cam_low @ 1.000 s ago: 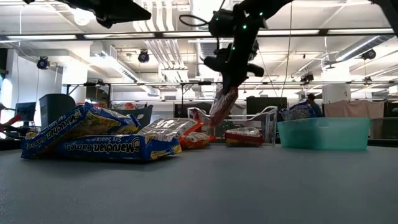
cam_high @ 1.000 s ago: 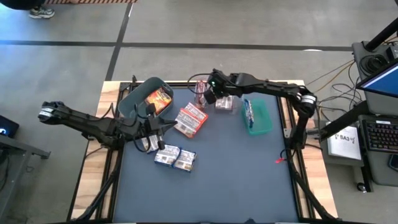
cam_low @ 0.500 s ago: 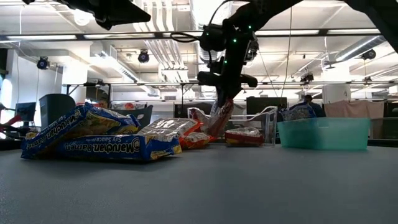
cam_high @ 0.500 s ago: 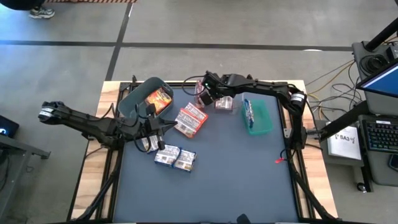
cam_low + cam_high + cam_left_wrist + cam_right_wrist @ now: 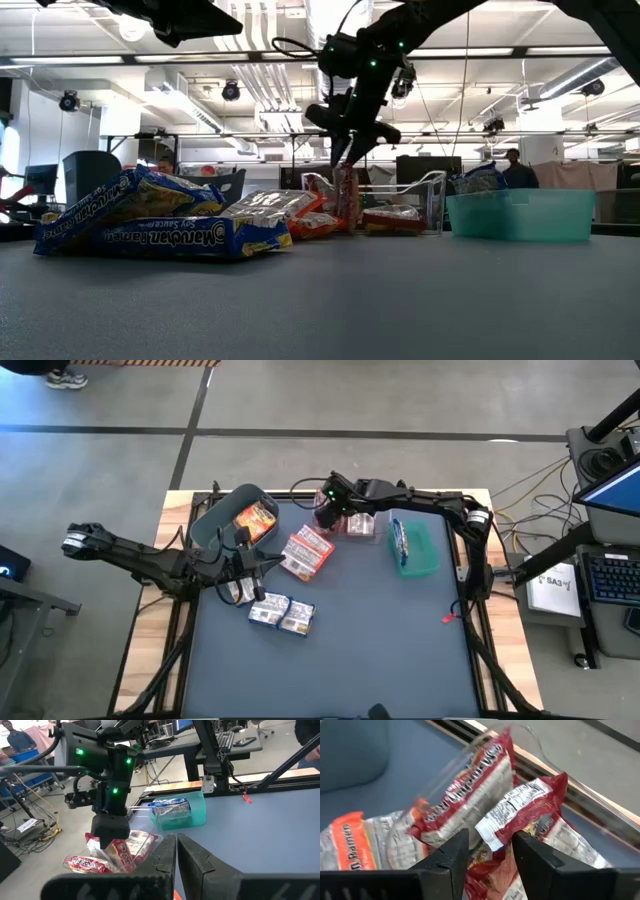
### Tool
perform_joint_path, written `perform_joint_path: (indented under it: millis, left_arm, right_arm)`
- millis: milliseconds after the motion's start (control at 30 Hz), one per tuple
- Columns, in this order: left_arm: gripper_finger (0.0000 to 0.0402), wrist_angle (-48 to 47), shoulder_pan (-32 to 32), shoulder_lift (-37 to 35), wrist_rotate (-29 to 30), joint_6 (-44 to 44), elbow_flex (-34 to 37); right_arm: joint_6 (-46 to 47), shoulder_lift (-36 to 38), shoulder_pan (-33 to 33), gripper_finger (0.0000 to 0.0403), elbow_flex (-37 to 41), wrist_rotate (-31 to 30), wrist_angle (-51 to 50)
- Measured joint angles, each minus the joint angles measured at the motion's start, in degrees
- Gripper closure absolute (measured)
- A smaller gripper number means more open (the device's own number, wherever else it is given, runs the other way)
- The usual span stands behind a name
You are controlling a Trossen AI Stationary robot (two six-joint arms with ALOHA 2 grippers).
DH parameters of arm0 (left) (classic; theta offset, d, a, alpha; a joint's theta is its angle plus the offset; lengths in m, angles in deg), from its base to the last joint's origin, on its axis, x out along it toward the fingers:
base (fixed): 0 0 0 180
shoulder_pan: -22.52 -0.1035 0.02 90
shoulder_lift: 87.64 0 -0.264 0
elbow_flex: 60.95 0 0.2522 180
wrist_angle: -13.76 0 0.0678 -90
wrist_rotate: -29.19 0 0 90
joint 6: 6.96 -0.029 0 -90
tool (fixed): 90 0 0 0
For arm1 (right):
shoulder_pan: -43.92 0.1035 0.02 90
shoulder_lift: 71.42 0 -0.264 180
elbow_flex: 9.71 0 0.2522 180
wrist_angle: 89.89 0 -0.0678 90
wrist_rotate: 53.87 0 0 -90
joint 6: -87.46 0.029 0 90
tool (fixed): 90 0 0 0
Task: Sort Maruchan noodles
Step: Put the red noodle pack into the transparent bin, then put the blue noodle pack into the green bin
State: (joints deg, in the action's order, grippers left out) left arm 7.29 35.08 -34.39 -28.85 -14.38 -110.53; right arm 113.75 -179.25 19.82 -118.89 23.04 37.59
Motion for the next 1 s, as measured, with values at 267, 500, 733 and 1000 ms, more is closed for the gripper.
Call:
perform_joint_path:
  millis: [267,500,733,1000]
  left_arm:
    - [0.0402,0.0,0.0,0.0,0.0,0.0,0.0]
    - [0.0402,0.0,0.0,0.0,0.0,0.0,0.0]
    - [0.0402,-2.0,0.0,0.0,0.0,1.3,0.0]
    - [0.0402,-2.0,0.0,0.0,0.0,1.9,0.1]
  right_arm:
    - [-2.0,0.0,0.2,0.0248,0.0,1.1,7.2]
    - [-7.5,0.7,0.7,0.0248,0.1,4.6,9.0]
    - [-6.3,6.3,0.8,0.0274,0.0,-8.0,-2.1]
    - [-2.0,7.6,1.0,0.0383,2.0,-15.4,-14.9]
